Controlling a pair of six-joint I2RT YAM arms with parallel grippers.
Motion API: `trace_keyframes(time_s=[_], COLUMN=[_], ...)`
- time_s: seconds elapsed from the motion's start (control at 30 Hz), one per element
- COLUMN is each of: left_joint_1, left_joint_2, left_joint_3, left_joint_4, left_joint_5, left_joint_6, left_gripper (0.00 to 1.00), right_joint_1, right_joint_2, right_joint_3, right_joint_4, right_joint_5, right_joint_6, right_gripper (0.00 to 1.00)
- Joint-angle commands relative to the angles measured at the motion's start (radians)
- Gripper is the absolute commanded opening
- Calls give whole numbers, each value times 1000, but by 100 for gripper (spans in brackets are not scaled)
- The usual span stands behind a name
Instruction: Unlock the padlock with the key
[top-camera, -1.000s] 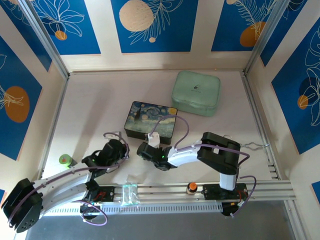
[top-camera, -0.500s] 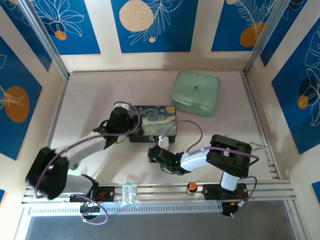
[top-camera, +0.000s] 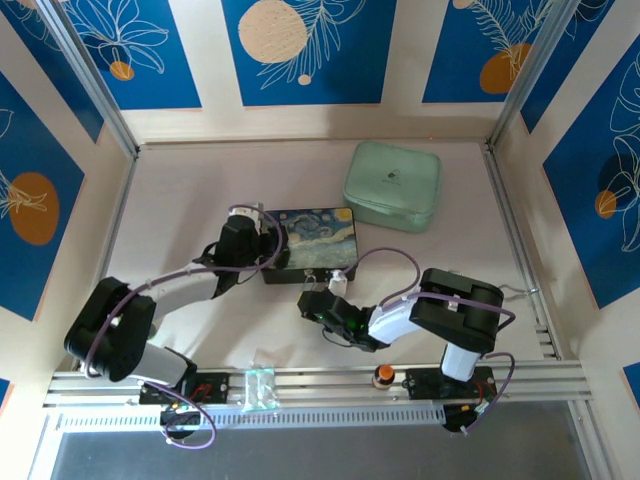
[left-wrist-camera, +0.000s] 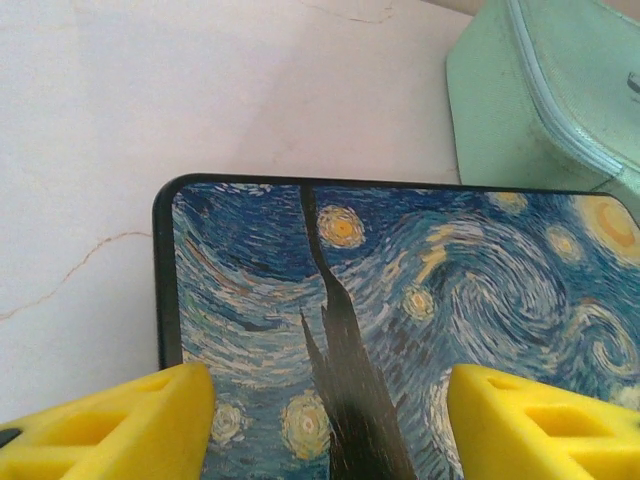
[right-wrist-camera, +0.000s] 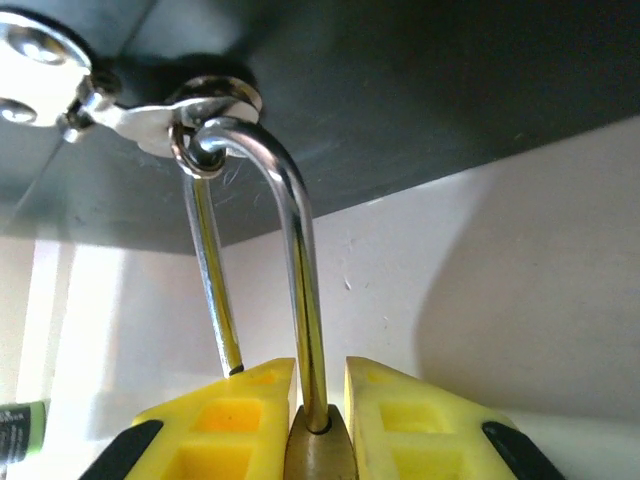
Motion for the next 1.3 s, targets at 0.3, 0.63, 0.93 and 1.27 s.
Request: trace_keyframes(time_s=[0.3, 0.63, 0.93, 1.27], left_joint_1=[-18, -19, -20, -9], left_joint_2=[59, 63, 117, -202], left_joint_3=[-101, -113, -133, -10], left_joint_4=[-52, -34, 10, -257], left_joint_5=[-7, -13, 10, -8], left_joint_6=[-38, -12, 55, 24], left_gripper=[65, 62, 61, 72], right_joint_1=[13, -43, -111, -70], right_joint_2=[152, 206, 276, 185], right_joint_3=[46, 7, 44, 78], right_joint_4=[-185, 27, 231, -68], right_joint_5=[100, 183, 256, 280], right_joint_6=[347, 377, 329, 381], right_gripper=[4, 4, 4, 3])
